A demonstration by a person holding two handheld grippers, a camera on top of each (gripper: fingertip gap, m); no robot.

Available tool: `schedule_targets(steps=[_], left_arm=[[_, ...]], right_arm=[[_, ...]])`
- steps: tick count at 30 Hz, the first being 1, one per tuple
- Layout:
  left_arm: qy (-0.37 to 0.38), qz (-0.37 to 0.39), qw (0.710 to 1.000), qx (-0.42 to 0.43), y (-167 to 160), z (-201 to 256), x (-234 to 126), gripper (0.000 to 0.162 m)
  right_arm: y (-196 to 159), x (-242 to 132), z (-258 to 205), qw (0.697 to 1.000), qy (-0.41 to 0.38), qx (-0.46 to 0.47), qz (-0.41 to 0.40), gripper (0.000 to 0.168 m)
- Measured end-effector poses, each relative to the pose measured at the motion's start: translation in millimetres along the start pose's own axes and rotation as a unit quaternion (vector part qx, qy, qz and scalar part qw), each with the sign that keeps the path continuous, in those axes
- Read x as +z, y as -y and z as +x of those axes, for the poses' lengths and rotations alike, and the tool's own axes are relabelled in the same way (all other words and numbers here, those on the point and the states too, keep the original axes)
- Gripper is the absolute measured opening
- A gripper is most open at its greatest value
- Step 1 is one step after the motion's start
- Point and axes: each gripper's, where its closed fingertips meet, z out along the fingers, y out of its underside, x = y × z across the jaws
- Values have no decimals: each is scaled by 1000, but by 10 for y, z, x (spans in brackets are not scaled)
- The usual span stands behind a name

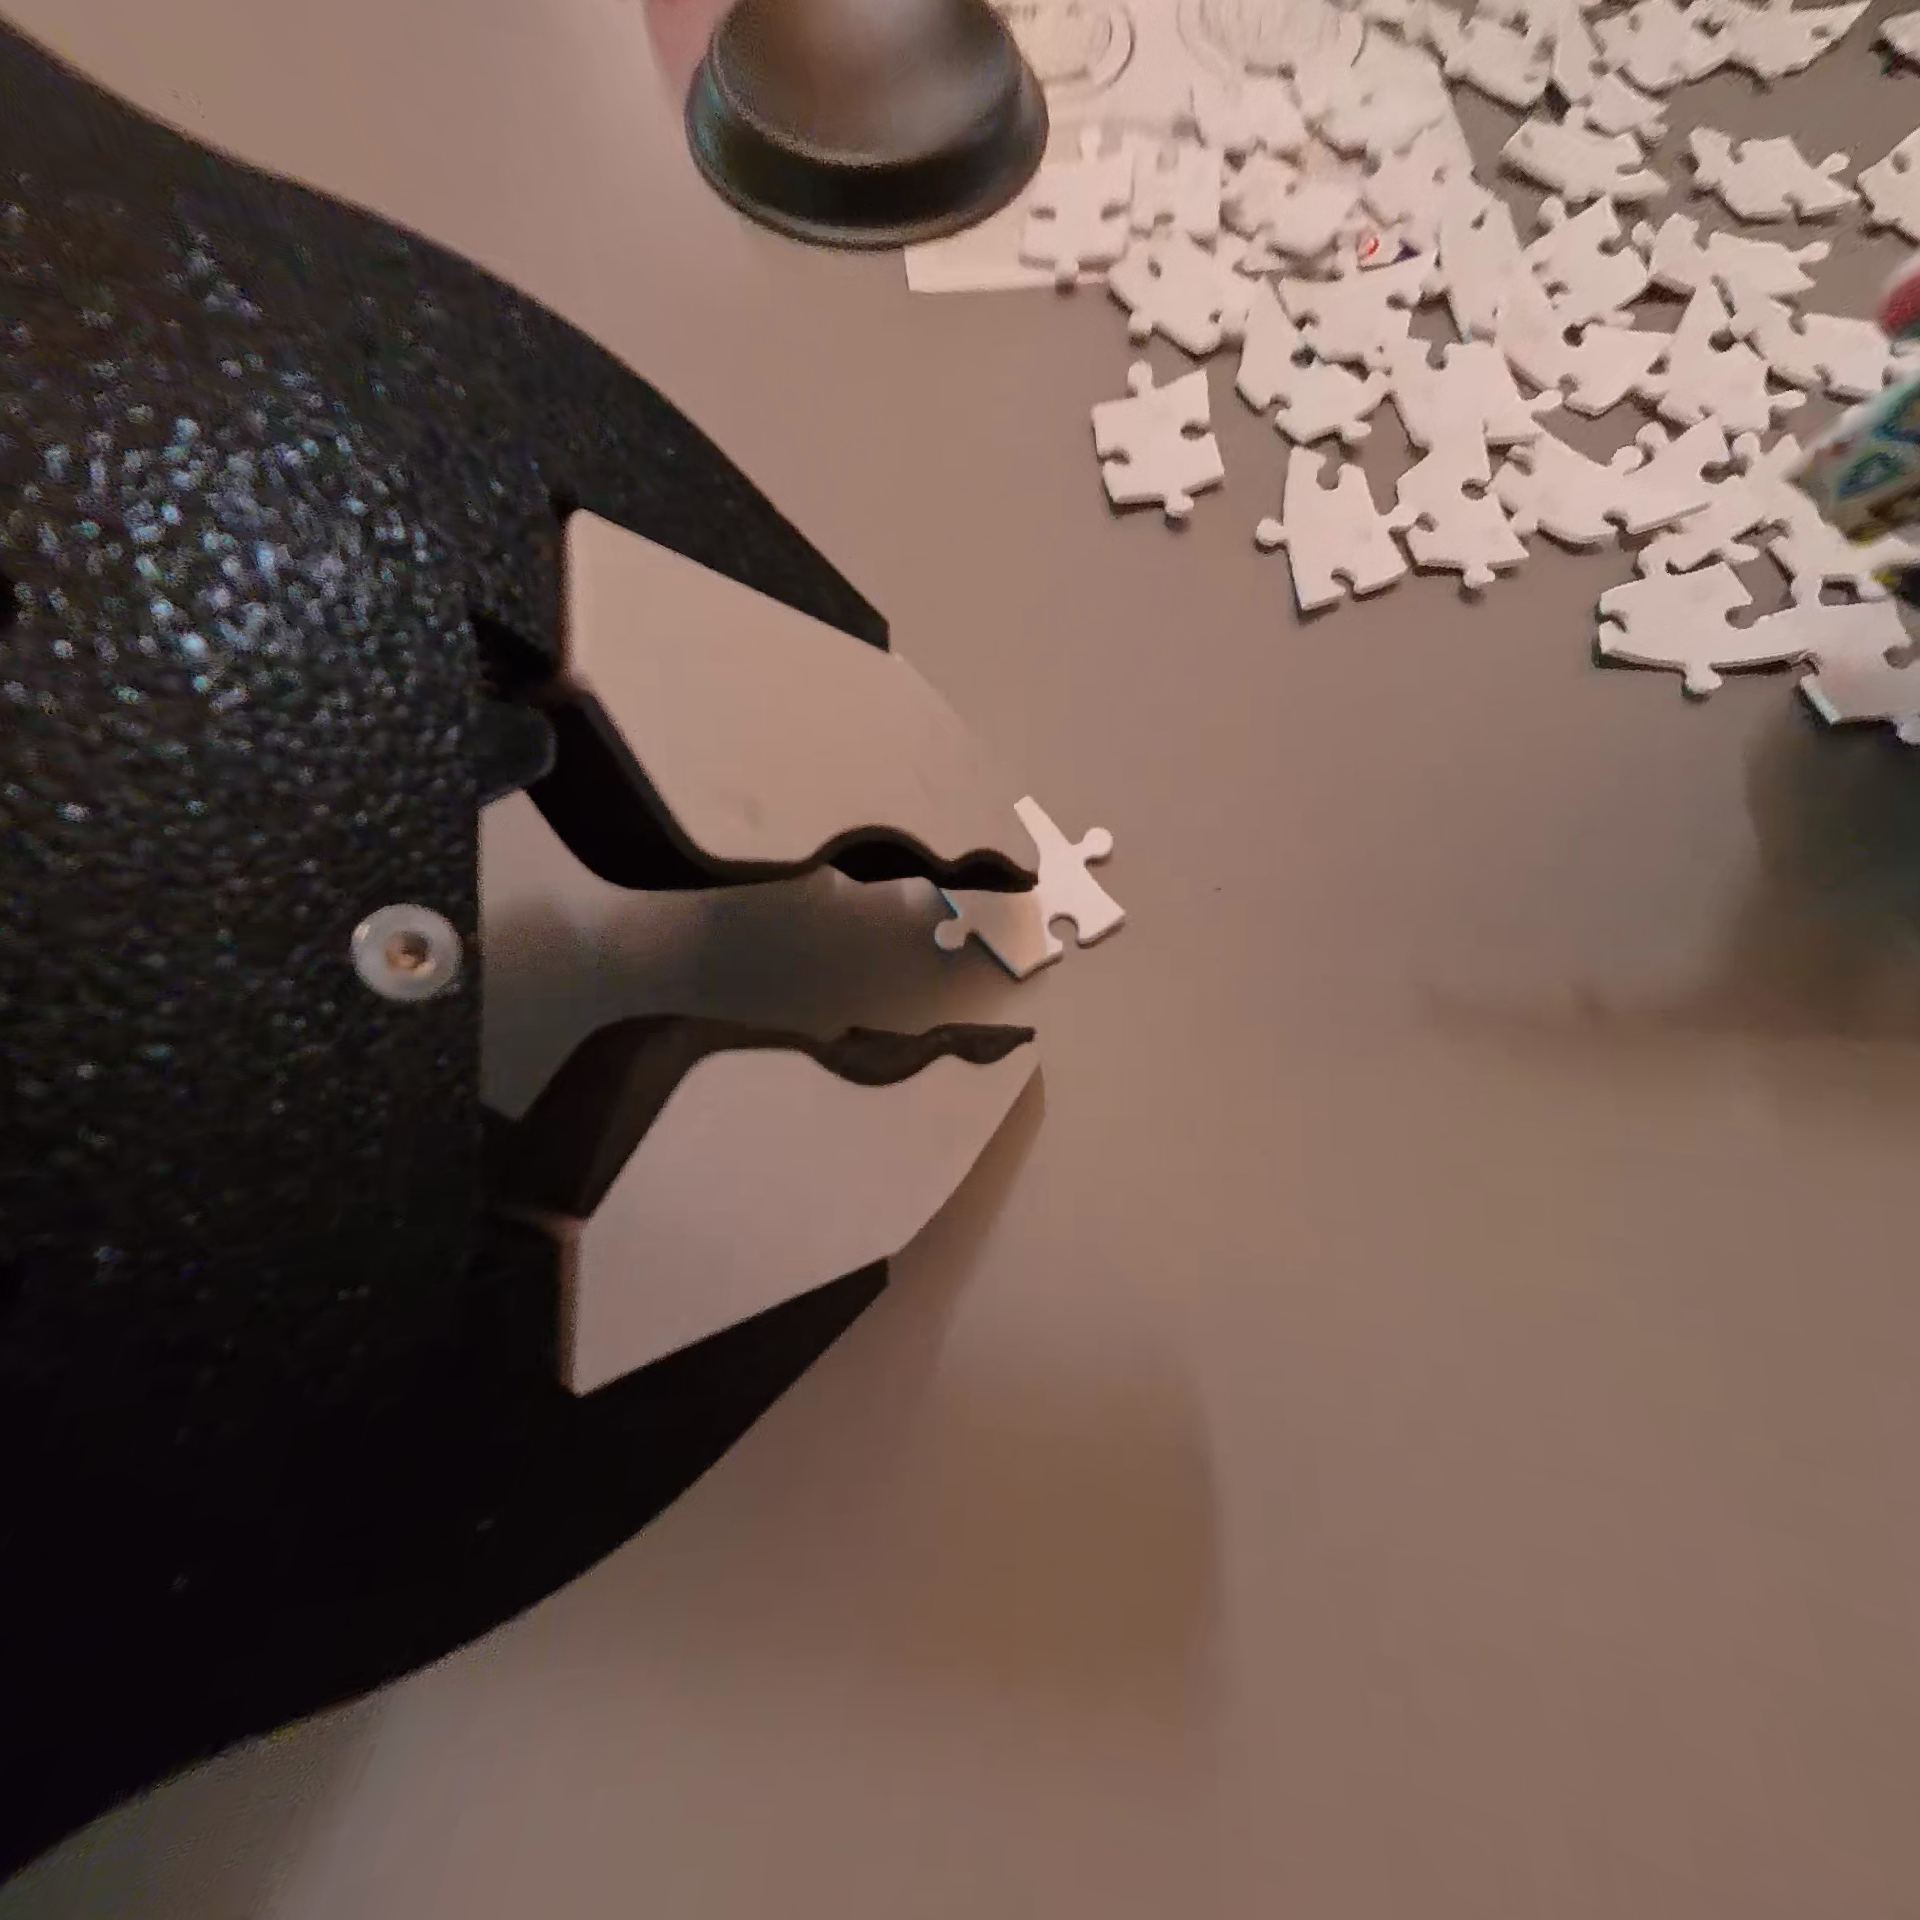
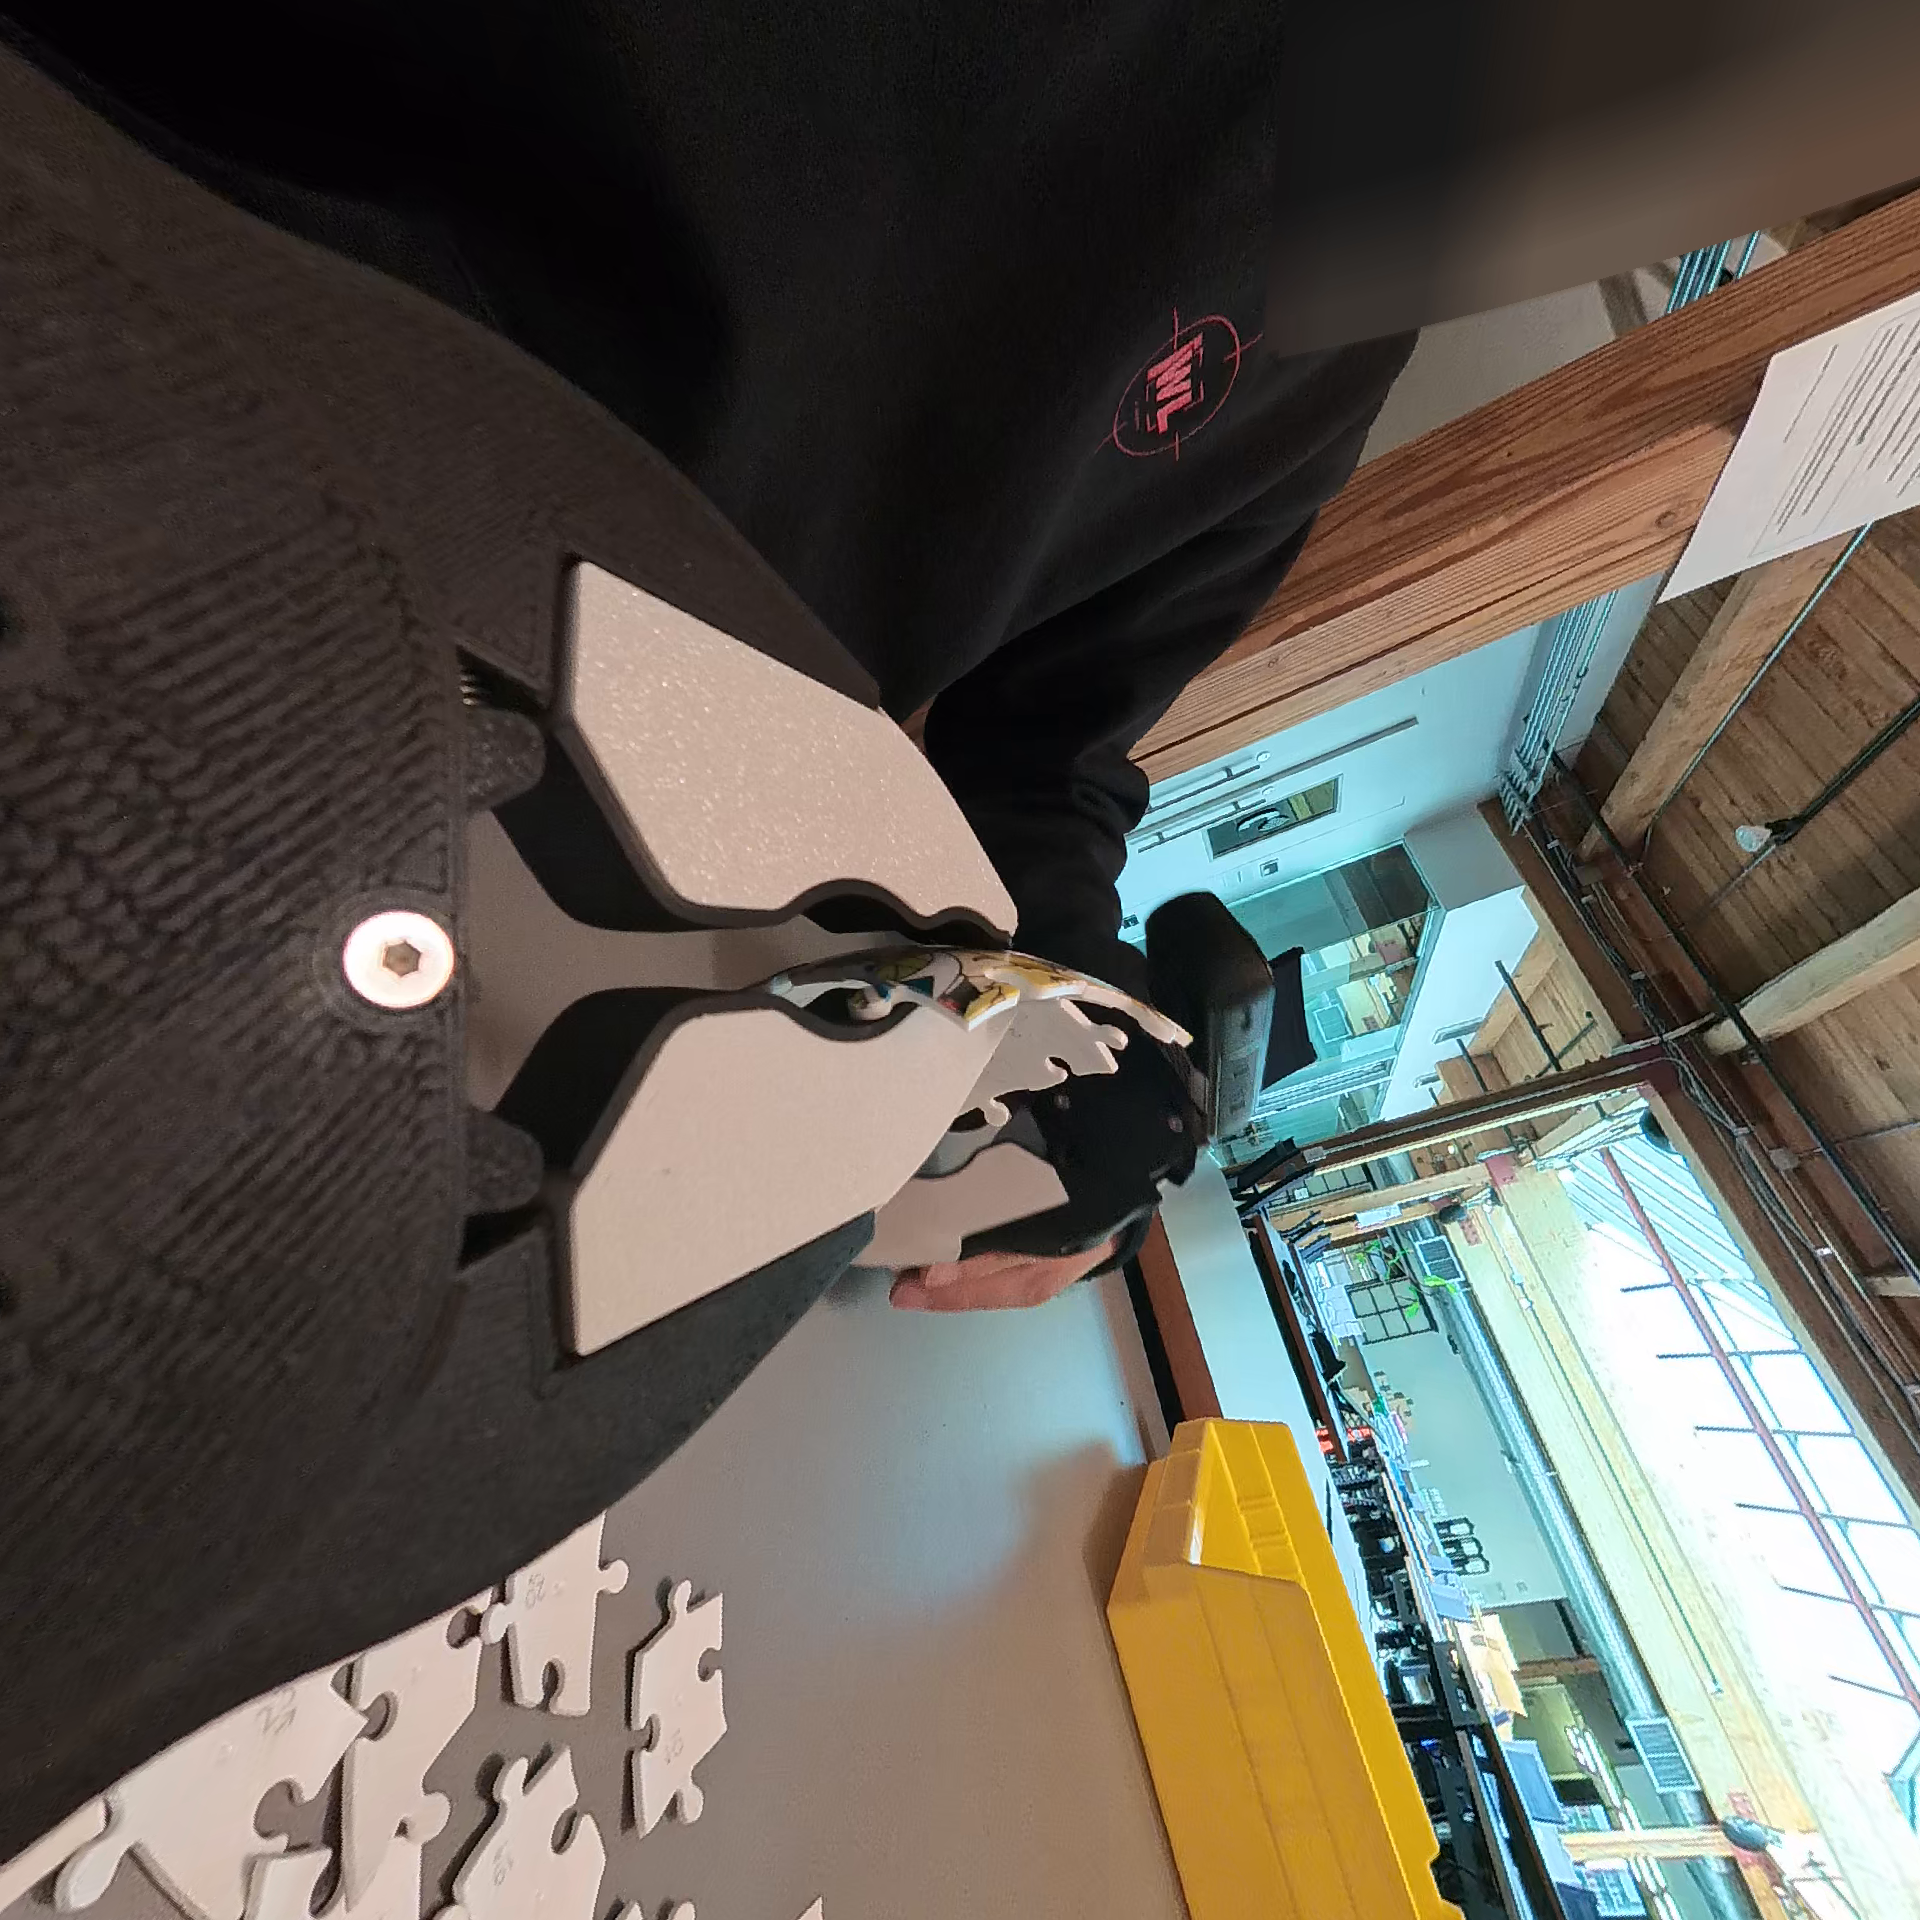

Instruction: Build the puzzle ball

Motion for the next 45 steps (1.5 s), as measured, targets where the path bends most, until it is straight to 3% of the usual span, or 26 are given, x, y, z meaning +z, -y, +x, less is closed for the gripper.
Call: schedule_targets(steps=[3, 6, 22, 26, 31, 34, 36, 39, 42, 45], left_arm=[[-14, 0, 999, -29, -6, -32, 16, 29], [-43, 19, 996, -73, 5, 4, 42, 16], [29, 60, 985, -158, 65, -69, 68, 0], [16, 112, 968, -225, 216, -91, -10, 0], [-28, 212, 920, -330, 476, -159, -273, 0], [71, 154, 961, -218, 269, -268, -350, 5], [114, 101, 979, -134, 175, -283, -343, 27], [58, 54, 993, -82, 159, -133, -198, 35], [8, 14, 998, -59, 82, -83, -87, 55], [-59, 19, 997, -51, 106, -32, -48, 55]], right_arm=[[3, -2, -5, 1000, 1, 0, 2, 5], [-3, 4, -11, 1000, 4, 1, 0, 5], [-5, 15, -37, 1000, 8, -4, -3, 5], [6, 4, -31, 1000, 7, -3, 1, 5], [8, 1, -24, 1000, 8, -1, 4, 5], [3, 8, -33, 1000, 10, -1, 3, 5], [-2, 13, -34, 1000, 12, 0, 2, 5], [-8, 18, -41, 1000, 14, 2, 1, 5], [-7, 23, -58, 1000, 16, -2, -2, 5], [3, 21, -79, 1000, 20, -4, -1, 5]])
